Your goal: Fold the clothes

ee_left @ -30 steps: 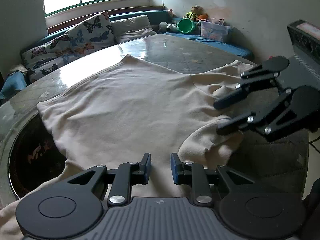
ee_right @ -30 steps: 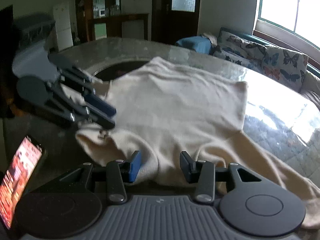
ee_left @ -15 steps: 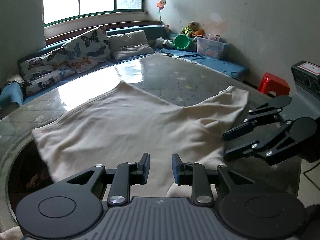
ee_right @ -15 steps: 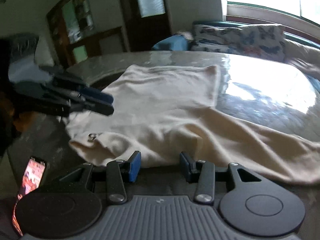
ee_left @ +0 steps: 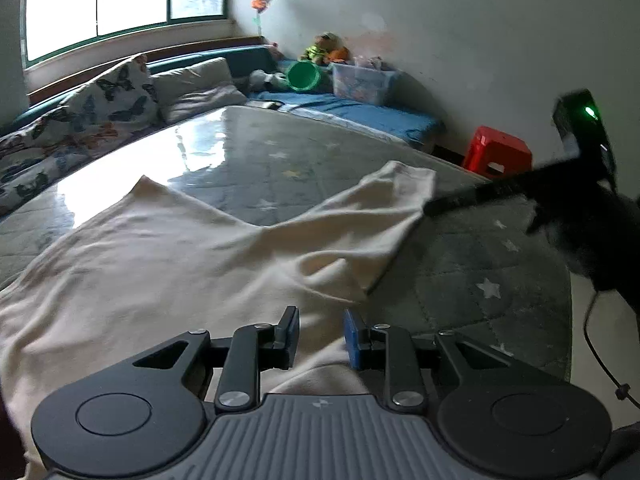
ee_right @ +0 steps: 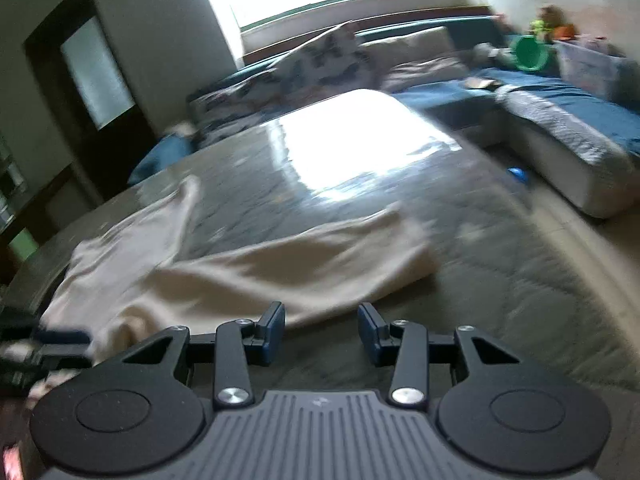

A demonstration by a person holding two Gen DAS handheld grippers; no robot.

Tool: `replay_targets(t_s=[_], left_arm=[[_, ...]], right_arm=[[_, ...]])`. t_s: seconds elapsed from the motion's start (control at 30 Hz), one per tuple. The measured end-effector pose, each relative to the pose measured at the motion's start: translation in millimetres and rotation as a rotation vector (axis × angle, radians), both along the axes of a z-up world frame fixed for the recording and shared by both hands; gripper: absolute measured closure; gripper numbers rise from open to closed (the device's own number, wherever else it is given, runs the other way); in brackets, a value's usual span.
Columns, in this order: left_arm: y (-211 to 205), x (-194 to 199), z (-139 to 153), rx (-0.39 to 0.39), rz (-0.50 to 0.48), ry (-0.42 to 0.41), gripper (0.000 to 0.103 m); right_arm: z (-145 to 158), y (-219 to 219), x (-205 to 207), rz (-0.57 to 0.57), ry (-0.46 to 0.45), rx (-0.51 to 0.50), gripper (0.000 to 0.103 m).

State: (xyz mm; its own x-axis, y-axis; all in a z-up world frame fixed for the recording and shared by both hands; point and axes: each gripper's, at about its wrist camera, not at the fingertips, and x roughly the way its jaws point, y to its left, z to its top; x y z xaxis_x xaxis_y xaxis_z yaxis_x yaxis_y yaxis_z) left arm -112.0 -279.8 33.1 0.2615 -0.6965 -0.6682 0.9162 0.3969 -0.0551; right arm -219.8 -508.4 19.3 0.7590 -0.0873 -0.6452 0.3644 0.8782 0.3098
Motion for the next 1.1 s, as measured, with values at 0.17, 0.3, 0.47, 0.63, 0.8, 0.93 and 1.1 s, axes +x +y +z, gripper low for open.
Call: replay_targets(t_s=[0.17, 0.3, 0.47, 0.63, 0.8, 0.93, 1.1], left_arm=[[-9.1, -5.3, -8.0, 0.019, -0.029, 0.008, 0.076], [-11.7, -7.8, -14.2, 0.037, -0.046, 0.014, 0.075], [-11.9, -9.3, -18.1, 0.045, -0.057, 0.012, 0.075], [-10.7, -9.5, -18.3, 0.049, -0.083, 0.01, 0.075], [-9.1, -9.7, -18.0, 0.051, -0.106, 0.01, 0.07], [-7.1, -9.3, -13.2, 0.034, -0.113, 0.013, 0.069], [-9.9, -4.6, -3.7, 0.002, -0.1, -0.001, 0.066]], right_arm=[[-6.5, -22.2, 8.0, -0.082, -0.019, 0.029, 0.064], [-11.1, -26.1, 16.7, -0.107, -0.03, 0.019, 0.078], [-9.2, -32.3, 20.3, -0.146, -0.042, -0.015, 0.1], [13.0, -38.2, 21.8, -0.172, -0.107, -0.102, 0.101], [5.0, -45.9, 32.2, -0.181, -0.062, -0.074, 0.101], [-9.4, -51.4, 23.8, -0.197, -0.059, 0.028, 0.096], [-14.3, -52.1, 17.8, -0.189, -0.062, 0.05, 0.089]])
